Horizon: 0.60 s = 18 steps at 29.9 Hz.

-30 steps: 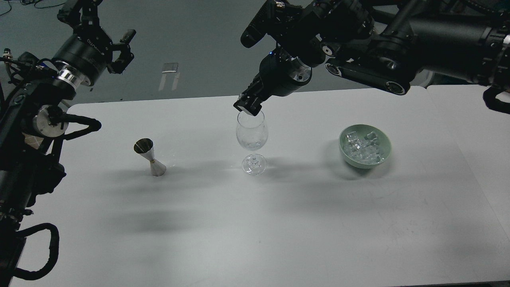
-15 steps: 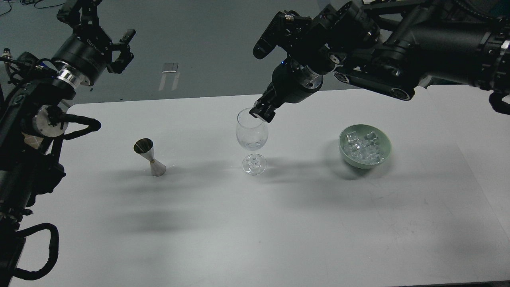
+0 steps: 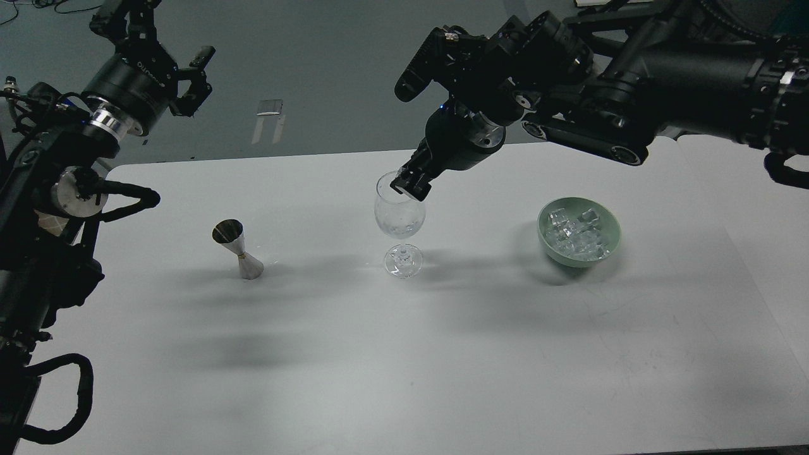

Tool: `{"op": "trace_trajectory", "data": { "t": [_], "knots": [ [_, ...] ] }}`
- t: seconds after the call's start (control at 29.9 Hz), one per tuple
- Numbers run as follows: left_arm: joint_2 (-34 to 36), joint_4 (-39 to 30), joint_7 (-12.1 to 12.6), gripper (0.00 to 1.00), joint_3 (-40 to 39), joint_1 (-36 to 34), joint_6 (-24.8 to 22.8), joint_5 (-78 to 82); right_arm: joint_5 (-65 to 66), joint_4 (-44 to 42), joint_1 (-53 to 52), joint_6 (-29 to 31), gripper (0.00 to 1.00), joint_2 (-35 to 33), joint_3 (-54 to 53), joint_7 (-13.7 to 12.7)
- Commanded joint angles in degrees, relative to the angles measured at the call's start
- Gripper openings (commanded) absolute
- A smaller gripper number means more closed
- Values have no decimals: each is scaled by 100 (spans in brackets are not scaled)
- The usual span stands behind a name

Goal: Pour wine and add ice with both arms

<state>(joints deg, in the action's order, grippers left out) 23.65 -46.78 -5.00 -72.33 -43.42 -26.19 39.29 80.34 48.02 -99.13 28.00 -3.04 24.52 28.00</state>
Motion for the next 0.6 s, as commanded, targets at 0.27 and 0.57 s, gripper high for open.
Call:
{"op": "trace_trajectory", "data": {
  "t": [0.27, 0.57],
  "knots": [
    [9, 2, -1, 98, -9, 1, 0, -17, -19, -318, 52, 0, 32, 225, -17, 0],
    [9, 2, -1, 98, -9, 1, 9, -18, -107, -407, 78, 0, 45, 278, -35, 0]
  ]
}}
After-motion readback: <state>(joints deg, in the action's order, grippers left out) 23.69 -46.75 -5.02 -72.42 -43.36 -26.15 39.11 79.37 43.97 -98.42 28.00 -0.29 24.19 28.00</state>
